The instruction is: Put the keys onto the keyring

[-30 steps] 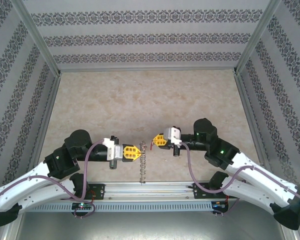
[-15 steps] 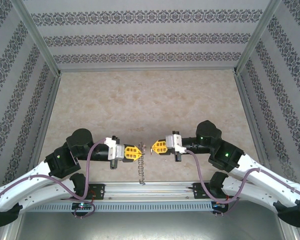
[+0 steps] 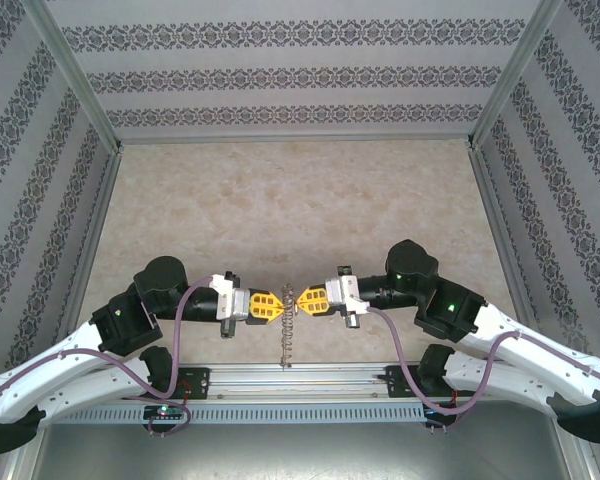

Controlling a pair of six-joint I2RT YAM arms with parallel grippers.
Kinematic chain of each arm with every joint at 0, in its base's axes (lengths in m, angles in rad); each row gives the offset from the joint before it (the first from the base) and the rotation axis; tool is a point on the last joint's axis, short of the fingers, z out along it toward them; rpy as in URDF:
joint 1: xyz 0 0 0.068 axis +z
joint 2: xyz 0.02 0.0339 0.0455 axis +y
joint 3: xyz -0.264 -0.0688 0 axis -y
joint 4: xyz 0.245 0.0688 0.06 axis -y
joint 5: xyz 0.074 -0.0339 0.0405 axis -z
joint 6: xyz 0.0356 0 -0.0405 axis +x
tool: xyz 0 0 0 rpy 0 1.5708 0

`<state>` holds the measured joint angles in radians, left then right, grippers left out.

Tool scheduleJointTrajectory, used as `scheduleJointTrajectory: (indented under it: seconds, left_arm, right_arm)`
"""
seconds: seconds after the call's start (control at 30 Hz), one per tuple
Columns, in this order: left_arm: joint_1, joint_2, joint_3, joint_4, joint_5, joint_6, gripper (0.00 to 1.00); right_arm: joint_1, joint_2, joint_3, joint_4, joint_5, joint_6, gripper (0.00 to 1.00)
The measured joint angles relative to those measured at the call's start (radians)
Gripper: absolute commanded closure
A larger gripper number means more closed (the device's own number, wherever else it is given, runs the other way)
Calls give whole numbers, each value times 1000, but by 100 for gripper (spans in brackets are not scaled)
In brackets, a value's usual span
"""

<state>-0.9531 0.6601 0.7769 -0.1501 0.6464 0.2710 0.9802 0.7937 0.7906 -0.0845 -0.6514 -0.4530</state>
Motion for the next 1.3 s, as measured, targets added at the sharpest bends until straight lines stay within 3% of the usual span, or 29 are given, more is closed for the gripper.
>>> scheduleJointTrajectory:
  seconds: [1.3]
  left_arm:
    - [6,-8,-1,1,-53,13,100]
  right_arm:
    - [19,57,77,-39,-21,71,100]
